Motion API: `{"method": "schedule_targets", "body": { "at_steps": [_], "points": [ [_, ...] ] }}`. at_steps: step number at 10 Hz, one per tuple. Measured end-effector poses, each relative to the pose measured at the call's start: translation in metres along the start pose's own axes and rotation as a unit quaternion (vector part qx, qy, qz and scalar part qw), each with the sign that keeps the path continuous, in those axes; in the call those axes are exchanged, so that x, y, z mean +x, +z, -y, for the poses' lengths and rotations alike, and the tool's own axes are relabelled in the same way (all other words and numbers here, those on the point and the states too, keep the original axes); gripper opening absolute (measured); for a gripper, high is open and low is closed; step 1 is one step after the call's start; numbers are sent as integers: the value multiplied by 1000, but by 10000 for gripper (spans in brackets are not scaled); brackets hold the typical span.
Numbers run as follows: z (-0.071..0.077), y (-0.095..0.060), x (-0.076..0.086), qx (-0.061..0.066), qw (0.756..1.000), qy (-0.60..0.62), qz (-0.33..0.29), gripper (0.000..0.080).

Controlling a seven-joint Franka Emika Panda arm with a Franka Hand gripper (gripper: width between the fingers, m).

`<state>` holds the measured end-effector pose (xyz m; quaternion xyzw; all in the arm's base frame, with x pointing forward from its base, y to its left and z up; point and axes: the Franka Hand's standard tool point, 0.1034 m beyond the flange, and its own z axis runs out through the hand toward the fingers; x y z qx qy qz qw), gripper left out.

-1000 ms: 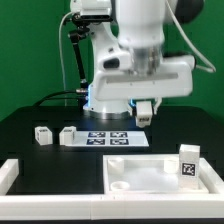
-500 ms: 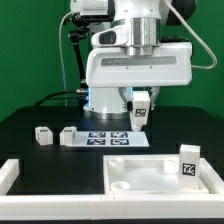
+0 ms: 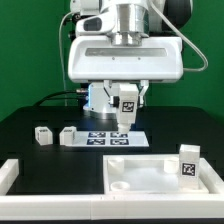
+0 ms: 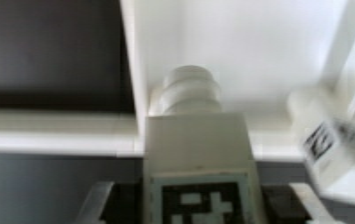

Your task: Assemble square table

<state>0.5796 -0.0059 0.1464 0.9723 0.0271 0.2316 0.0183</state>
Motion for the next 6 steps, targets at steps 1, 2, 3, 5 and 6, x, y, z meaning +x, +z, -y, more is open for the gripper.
{"method": "schedule_targets", "body": {
  "at_steps": [1,2,3,5,6],
  "points": [
    [-3,7,14,-6,999,18,-25,284],
    [8,13,17,-1,999,28,-25,284],
    [8,12,16,-1,1000,20,-24,284],
    [7,13,15,-2,1000,20,-23,284],
    [7,13,15,-2,1000,20,-23,284]
  ]
}}
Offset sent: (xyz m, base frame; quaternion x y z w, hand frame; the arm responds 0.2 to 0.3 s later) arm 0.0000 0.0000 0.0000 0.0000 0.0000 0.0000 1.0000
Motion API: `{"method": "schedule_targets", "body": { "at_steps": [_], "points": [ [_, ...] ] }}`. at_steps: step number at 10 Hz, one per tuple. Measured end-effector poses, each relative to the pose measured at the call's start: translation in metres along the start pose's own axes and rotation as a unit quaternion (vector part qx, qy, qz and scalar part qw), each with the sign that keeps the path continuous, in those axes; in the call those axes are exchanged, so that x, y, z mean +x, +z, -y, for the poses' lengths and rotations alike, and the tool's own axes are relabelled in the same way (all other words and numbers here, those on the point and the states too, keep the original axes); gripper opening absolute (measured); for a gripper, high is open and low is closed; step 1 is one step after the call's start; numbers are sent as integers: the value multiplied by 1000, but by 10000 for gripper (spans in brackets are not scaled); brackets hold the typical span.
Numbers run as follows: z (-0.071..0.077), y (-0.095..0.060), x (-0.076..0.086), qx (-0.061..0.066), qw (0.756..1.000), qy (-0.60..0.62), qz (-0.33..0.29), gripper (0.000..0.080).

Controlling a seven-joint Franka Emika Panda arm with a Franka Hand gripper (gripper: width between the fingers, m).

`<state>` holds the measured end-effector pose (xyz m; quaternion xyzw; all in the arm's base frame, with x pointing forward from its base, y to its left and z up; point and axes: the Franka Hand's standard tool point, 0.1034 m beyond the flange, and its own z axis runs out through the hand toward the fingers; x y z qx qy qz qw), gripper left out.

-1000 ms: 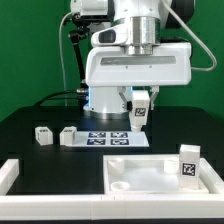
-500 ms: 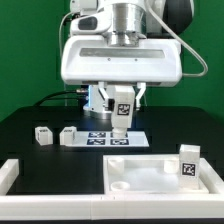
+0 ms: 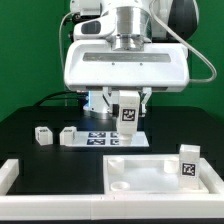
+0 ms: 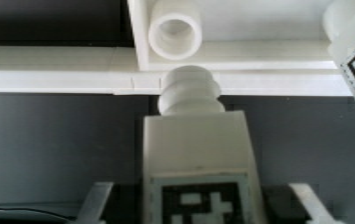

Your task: Assemble square table

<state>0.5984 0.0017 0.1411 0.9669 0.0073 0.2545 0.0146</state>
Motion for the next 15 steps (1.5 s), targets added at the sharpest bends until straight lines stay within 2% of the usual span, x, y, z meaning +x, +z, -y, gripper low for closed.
{"method": "schedule_targets", "body": {
  "at_steps": [1,2,3,6,9,10,13,15],
  "points": [
    [-3,2,-1,-2,1000,-5,2,284],
    [-19,8,-4,-5,1000,-12,8,284],
    [-27,14,-1,0,1000,-2,11,284],
    [-32,31,6,10,1000,15,-7,284],
    [-17,50,-7,6,1000,17,-23,284],
    [-19,54,-10,5,1000,18,-22,284],
    [-7,62,-20,10,1000,12,-12,284],
    [-6,63,-19,8,1000,10,-20,284]
  ]
}}
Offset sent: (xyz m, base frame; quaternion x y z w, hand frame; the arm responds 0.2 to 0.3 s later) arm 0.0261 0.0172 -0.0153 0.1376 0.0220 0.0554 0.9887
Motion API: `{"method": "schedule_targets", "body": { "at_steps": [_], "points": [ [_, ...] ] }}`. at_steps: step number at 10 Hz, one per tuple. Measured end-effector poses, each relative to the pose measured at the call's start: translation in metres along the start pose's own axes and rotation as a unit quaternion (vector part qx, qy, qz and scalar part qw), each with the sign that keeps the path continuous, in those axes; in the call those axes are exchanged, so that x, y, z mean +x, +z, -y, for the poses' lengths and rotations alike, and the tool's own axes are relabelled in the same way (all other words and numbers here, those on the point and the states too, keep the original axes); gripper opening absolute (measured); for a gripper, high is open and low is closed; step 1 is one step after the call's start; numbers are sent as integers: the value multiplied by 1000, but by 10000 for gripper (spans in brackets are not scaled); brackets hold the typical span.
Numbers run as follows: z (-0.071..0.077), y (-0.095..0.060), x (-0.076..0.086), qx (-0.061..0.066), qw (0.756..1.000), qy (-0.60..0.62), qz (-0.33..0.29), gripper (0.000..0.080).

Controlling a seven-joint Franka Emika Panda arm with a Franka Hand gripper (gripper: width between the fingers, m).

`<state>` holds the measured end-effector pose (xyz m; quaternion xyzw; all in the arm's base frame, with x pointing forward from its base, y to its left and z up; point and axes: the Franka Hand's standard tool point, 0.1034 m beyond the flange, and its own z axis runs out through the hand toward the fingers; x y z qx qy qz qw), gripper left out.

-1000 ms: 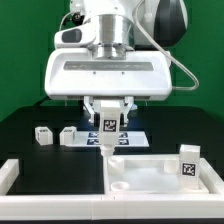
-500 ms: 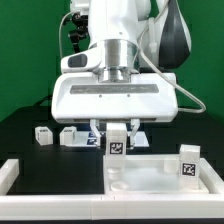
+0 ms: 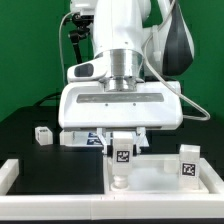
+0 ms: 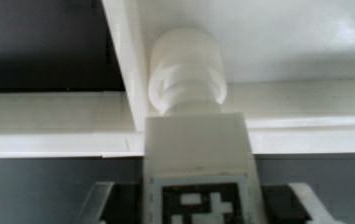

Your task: Assemble square table

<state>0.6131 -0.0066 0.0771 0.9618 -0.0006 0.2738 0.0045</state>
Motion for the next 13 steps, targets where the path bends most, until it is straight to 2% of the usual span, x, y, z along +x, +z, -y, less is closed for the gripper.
{"method": "schedule_targets", "body": {
  "at_steps": [6,9,10,11,12,13],
  "points": [
    [-1,11,-13,-3,1000,0,2,284],
    [-1,11,-13,-3,1000,0,3,307],
    [-1,11,-13,-3,1000,0,3,486],
    [-1,11,-13,-3,1000,0,3,486],
    [-1,11,-13,-3,1000,0,3,613],
    [-1,11,-13,-3,1000,0,3,638]
  ]
}}
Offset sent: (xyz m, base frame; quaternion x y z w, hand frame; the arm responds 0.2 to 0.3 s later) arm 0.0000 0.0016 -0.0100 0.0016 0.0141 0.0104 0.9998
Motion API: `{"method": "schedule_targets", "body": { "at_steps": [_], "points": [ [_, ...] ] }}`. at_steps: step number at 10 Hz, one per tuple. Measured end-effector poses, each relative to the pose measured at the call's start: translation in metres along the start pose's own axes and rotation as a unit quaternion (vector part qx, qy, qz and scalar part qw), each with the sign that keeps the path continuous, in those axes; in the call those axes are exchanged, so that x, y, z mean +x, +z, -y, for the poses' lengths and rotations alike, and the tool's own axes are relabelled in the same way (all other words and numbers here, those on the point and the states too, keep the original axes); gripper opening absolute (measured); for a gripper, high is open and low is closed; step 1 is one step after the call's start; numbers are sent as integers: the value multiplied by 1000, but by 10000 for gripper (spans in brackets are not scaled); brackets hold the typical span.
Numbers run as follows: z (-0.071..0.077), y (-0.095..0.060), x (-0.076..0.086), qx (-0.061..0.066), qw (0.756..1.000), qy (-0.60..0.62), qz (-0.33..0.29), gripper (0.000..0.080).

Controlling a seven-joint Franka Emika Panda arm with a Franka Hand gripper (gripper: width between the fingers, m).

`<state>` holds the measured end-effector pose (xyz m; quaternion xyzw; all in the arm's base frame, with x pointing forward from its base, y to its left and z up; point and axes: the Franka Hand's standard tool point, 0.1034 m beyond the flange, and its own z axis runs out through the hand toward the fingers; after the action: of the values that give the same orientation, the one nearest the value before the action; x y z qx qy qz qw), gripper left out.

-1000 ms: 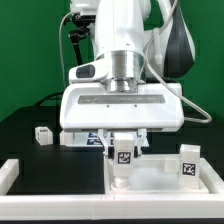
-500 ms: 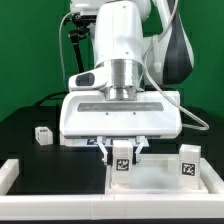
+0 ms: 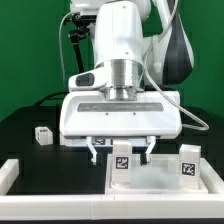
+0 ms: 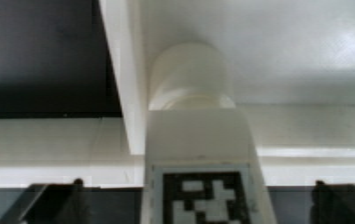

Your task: Assemble square table

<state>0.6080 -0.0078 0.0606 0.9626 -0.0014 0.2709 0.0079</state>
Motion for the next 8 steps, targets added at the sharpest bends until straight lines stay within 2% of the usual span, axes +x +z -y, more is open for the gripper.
{"method": "schedule_targets", "body": {
  "at_steps": [4,5,6,7,8],
  "points": [
    [1,0,0,3,1000,1,9,649],
    [4,-11,8,17,999,2,40,649],
    [2,-21,19,21,999,3,48,649],
    [1,-16,19,26,997,5,66,649],
    [1,-11,20,27,997,5,66,649]
  ]
}}
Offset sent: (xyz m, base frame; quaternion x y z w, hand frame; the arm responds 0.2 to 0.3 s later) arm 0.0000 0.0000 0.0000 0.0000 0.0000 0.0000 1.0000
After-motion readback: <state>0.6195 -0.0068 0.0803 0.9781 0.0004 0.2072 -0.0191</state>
